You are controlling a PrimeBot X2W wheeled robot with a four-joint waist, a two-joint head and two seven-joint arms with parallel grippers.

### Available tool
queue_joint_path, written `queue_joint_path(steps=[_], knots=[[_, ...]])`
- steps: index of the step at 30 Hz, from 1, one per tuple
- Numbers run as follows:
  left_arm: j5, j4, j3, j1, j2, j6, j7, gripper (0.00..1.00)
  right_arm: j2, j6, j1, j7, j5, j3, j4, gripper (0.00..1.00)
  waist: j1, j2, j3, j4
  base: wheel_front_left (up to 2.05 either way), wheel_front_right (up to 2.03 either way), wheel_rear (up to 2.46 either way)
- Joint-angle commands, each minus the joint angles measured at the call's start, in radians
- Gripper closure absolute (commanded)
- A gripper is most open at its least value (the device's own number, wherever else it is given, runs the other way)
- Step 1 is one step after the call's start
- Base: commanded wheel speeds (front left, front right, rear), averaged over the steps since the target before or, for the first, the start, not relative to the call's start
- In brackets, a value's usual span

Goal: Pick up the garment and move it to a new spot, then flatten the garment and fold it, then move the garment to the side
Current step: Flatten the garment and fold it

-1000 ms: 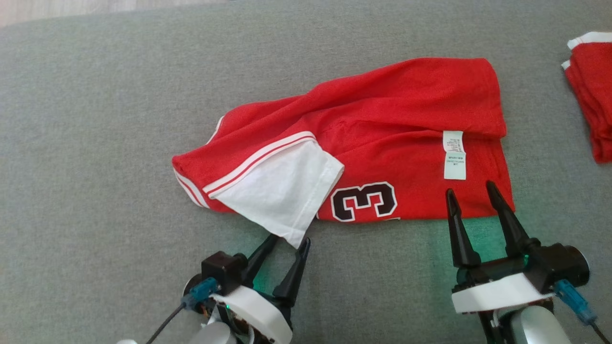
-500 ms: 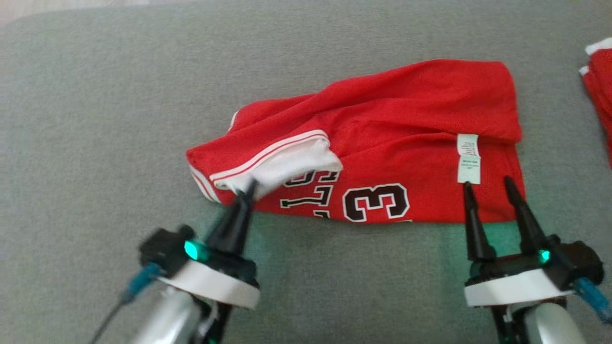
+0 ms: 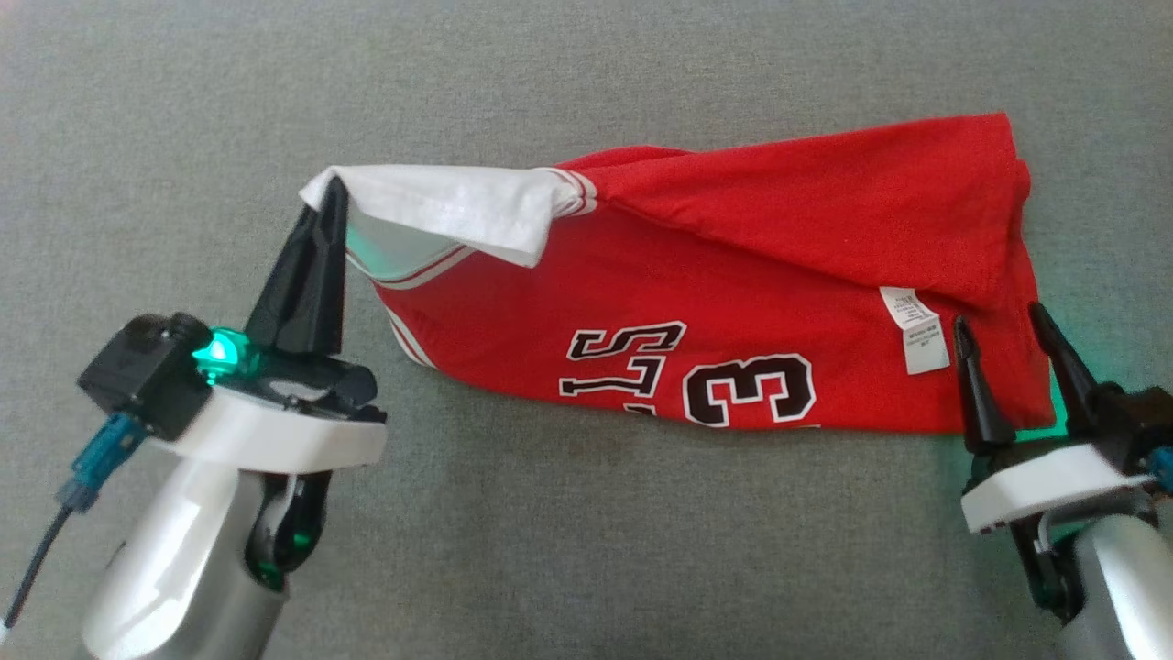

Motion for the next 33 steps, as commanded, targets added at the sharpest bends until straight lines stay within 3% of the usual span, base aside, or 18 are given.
queue_joint_path(steps=[1, 10, 26, 28, 29, 30, 31, 32, 33], knots=[[-0.004, -0.031, 0.057, -0.045, 0.040, 0.006, 0.001, 1.00, -0.035, 0.002, -0.033, -0.001, 0.012, 0.033, -0.012, 0.00, -0.0001, 0.0000, 0.005, 0.001, 0.00, 0.00, 0.00], [-0.005, -0.011, 0.057, -0.062, 0.045, 0.004, -0.004, 1.00, -0.074, 0.002, -0.056, 0.028, 0.040, 0.094, 0.029, 0.00, -0.0001, 0.0000, 0.002, 0.011, 0.00, 0.00, 0.00], [-0.005, -0.009, 0.032, -0.077, 0.041, 0.000, -0.004, 1.00, -0.053, 0.002, -0.107, 0.034, 0.024, 0.071, 0.094, 0.00, -0.0001, 0.0000, 0.011, 0.034, 0.00, 0.00, 0.00], [-0.006, -0.008, 0.030, -0.079, 0.040, 0.000, -0.004, 1.00, -0.054, 0.002, -0.115, 0.033, 0.021, 0.077, 0.102, 0.19, -0.0001, 0.0000, 0.013, 0.037, 0.00, 0.00, 0.00], [-0.005, -0.007, 0.029, -0.080, 0.040, 0.000, -0.005, 1.00, -0.053, 0.002, -0.118, 0.033, 0.020, 0.078, 0.105, 0.35, -0.0001, 0.0000, 0.014, 0.038, 0.00, 0.00, 0.00], [-0.005, -0.007, 0.028, -0.080, 0.040, 0.001, -0.005, 1.00, -0.052, 0.002, -0.120, 0.032, 0.019, 0.077, 0.108, 0.56, -0.0001, 0.0000, 0.015, 0.039, 0.00, 0.00, 0.00], [-0.005, -0.006, 0.027, -0.080, 0.040, 0.001, -0.006, 1.00, -0.051, 0.002, -0.122, 0.031, 0.019, 0.077, 0.111, 0.82, -0.0001, 0.0000, 0.015, 0.040, 0.00, 0.00, 0.00], [-0.005, -0.005, 0.027, -0.080, 0.041, 0.002, -0.006, 1.00, -0.051, 0.002, -0.124, 0.027, 0.017, 0.074, 0.111, 1.00, -0.0001, 0.0000, 0.014, 0.040, 0.00, 0.00, 0.00], [-0.004, -0.004, 0.027, -0.079, 0.041, 0.003, -0.008, 1.00, -0.050, 0.002, -0.125, 0.021, 0.015, 0.064, 0.109, 1.00, -0.0001, 0.0000, 0.012, 0.041, 0.00, 0.00, 0.00]])
